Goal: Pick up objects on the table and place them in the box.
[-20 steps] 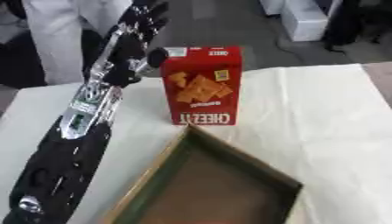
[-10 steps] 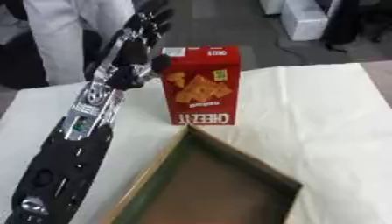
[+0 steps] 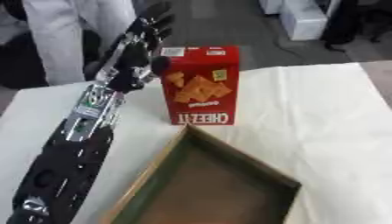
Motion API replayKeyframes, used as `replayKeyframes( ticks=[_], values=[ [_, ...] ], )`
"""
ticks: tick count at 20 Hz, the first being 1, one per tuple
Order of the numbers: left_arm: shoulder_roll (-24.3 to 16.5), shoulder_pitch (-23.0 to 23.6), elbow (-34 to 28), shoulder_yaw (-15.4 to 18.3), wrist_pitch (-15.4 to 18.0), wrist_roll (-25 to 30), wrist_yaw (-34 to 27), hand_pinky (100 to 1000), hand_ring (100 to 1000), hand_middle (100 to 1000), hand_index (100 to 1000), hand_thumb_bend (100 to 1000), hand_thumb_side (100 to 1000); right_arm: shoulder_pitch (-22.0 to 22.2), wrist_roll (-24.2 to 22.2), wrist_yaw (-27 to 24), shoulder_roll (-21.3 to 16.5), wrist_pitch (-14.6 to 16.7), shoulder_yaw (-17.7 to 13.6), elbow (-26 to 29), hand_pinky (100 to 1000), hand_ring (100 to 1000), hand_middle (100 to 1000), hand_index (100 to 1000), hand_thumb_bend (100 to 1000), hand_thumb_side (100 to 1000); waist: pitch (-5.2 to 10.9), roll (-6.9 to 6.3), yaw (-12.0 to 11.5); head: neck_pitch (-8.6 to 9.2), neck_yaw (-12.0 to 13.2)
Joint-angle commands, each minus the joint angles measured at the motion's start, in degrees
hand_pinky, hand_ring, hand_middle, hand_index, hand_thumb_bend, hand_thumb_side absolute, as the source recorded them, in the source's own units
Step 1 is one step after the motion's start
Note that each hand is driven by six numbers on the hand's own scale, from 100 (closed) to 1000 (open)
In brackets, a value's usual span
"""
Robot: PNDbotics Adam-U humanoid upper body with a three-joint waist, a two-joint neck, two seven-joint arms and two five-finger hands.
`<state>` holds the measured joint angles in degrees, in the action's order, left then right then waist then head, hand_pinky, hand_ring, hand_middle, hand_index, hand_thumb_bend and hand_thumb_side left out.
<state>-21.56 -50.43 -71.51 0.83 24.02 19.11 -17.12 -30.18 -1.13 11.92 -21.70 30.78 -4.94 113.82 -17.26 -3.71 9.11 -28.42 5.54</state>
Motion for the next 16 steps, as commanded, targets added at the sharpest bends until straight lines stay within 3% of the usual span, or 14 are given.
replayKeyframes(
  ticks=[1, 2, 16],
  values=[
    [-0.7, -0.7, 0.0, 0.8, 0.2, 0.3, -0.1, 1000, 1000, 1000, 1000, 556, 451, -0.6, -0.2, -0.5, -0.4, 0.1, -0.1, 0.8, 514, 718, 810, 805, 100, 615, 0.81, 0.19, 0.1, -0.23, -0.5],
    [-0.7, -0.7, 0.2, 0.8, 0.3, 0.4, -0.1, 1000, 1000, 1000, 1000, 528, 443, -0.6, -0.2, -0.6, -0.4, 0.2, -0.1, 0.8, 513, 718, 810, 805, 100, 605, 0.76, 0.19, 0.1, -0.24, -0.5],
    [-1.9, -1.0, 1.7, 1.2, 0.7, 1.7, 0.8, 1000, 1000, 1000, 1000, 546, 481, -0.8, -1.0, -1.4, -0.5, 0.2, 0.0, 0.8, 511, 716, 810, 802, 100, 610, 0.44, 0.08, 0.1, -0.39, -0.7]
  ],
)
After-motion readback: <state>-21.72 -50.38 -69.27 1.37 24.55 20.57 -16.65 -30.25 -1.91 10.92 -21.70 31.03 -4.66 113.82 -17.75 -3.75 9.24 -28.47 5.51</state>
